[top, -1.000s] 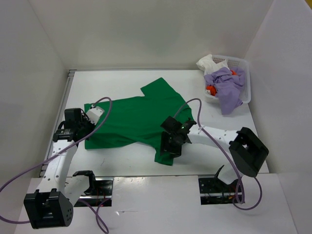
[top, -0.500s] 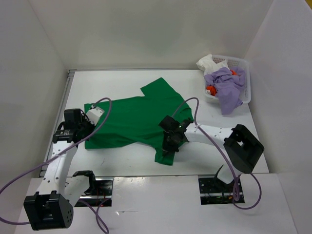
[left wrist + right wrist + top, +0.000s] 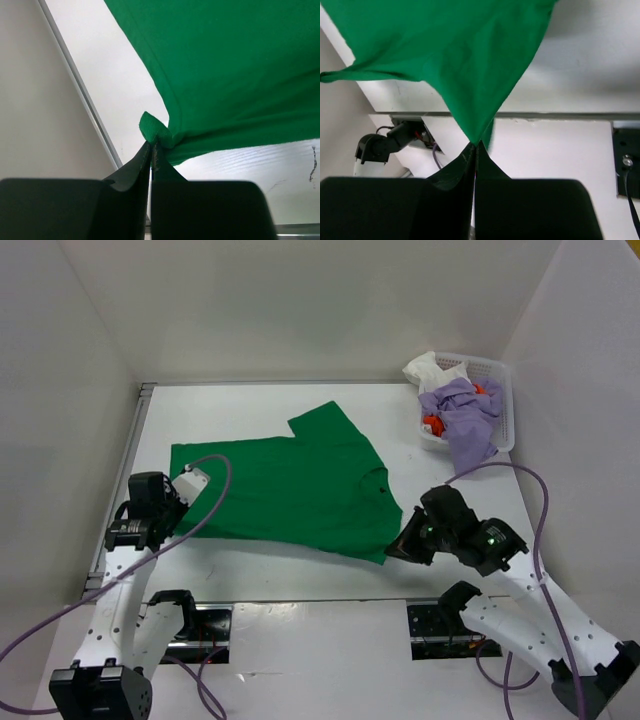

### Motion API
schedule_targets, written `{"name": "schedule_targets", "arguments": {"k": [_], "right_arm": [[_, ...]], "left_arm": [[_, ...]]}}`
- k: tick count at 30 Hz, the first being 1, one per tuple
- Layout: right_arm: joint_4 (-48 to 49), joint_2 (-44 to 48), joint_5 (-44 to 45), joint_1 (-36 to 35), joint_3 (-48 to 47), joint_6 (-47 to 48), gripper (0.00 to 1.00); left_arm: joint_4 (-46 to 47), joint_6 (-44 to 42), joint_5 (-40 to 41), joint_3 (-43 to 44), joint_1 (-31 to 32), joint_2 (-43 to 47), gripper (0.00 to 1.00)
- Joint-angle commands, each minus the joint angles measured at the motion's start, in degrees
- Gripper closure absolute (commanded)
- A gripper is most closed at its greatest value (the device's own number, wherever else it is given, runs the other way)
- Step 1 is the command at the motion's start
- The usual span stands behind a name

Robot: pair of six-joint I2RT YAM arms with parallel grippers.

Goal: Fold and stack the t-shirts
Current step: Grap the side of the flattened tshirt closest away from the robot with both arms, then fold the flattened tshirt in 1/3 of the way

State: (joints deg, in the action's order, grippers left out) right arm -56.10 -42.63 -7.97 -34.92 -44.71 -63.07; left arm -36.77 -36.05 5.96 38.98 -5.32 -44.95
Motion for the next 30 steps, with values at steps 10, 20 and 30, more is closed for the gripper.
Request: {"name": "schedule_targets", "arguments": {"k": [10, 20, 30], "right_arm": [[-0.8, -11.6, -3.3, 6.8, -5.7, 8.9, 1.00], [6.8, -22.0, -5.8, 13.3, -5.6, 16.4, 1.00], [16.4, -47.0, -5.1, 20.2, -22.3, 28.2, 1.00]], "left_arm": [[-0.8, 1.4, -1.6, 4.1, 0.0, -4.1, 1.00], [1.1, 0.8, 0.1, 0.7, 0.0, -5.8, 1.00], [9.4, 11.7, 3.4, 7.6, -0.5, -23.0, 1.00]]}}
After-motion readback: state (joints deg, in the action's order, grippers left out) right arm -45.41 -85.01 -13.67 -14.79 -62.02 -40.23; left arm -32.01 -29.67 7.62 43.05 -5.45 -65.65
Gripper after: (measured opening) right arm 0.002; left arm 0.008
